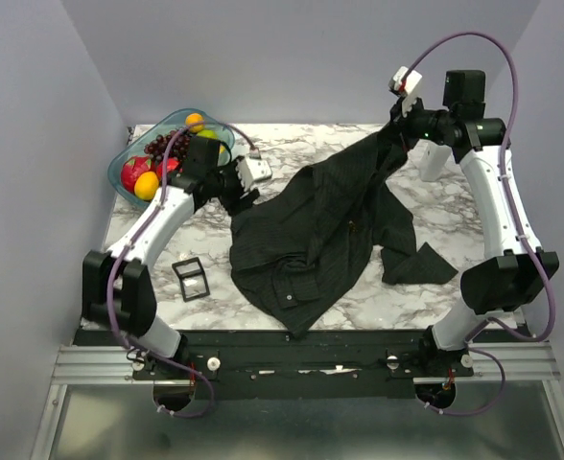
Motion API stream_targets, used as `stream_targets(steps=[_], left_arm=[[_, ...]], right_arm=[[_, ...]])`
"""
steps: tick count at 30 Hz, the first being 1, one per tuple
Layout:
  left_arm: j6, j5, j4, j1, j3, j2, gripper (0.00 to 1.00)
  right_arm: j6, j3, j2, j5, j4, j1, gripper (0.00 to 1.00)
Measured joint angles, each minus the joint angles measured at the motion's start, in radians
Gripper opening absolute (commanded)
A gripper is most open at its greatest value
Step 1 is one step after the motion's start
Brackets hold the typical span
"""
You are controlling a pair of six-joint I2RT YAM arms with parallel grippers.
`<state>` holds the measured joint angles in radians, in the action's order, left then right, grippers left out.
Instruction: Remove the brooch from the garment
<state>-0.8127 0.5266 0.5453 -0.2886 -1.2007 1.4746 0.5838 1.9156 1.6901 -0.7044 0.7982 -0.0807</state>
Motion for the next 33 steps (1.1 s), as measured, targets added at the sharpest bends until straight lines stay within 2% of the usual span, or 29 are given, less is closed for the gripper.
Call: stream_targets(steps=[5, 9, 14, 25, 33], left_arm=[[0.248, -0.008, -0.043, 0.019, -0.287, 0.285, 0.7], [0.398, -0.064, -0.033, 0.019, -0.492, 0.521, 0.7], [0.42, -0.127, 0.053, 0.027, -0.544, 0.613, 0.68], [0.39, -0.268, 0.177, 0.12, -0.562, 0.648, 0.69], [0.395, -0.29, 0.29, 0.122, -0.619, 0.754, 0.61]], right_arm=[[-0.012, -0.126, -0.016, 0.065, -0.028, -0.002, 0.0], [-0.023, -0.143, -0.002, 0.109, -0.03, -0.002, 0.0], [-0.027, -0.143, -0.003, 0.162, -0.047, 0.003, 0.0], [-0.034, -0.179, -0.009, 0.178, -0.05, 0.042, 0.0], [-0.034, -0.184, -0.009, 0.178, -0.05, 0.041, 0.0]])
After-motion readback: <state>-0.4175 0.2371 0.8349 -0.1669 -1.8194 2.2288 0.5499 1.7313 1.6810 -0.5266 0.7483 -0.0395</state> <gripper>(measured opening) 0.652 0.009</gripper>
